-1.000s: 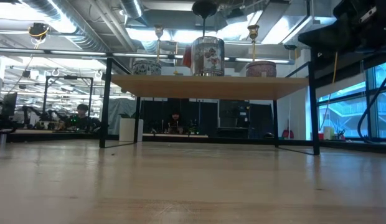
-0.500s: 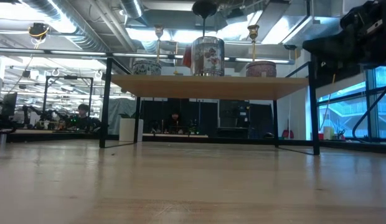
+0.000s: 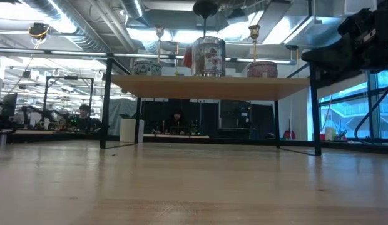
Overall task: Pick & Place candle stick holders
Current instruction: Return to Home Position
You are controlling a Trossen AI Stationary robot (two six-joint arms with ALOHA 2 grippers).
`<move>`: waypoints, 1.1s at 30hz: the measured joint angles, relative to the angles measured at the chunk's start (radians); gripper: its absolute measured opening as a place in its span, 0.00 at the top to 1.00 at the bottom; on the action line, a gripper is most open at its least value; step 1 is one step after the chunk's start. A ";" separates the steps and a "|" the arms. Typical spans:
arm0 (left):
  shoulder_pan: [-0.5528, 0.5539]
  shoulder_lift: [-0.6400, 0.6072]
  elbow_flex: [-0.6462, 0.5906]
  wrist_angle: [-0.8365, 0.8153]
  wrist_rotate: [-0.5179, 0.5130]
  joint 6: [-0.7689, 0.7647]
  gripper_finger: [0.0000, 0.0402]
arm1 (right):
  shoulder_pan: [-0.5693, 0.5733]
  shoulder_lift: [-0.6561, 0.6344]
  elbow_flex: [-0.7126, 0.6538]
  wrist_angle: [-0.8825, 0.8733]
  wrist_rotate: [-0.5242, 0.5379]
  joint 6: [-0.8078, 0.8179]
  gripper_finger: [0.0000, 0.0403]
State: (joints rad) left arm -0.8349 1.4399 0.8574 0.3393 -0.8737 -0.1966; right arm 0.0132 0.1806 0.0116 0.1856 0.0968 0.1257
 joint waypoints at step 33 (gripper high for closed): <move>-0.003 0.000 0.000 0.000 0.001 -0.008 1.00 | 0.115 0.000 -0.002 -0.071 -0.235 0.006 1.00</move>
State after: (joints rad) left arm -0.8378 1.4399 0.8574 0.3393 -0.8726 -0.2043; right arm 0.1287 0.1810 0.0097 0.1147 -0.1380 0.1313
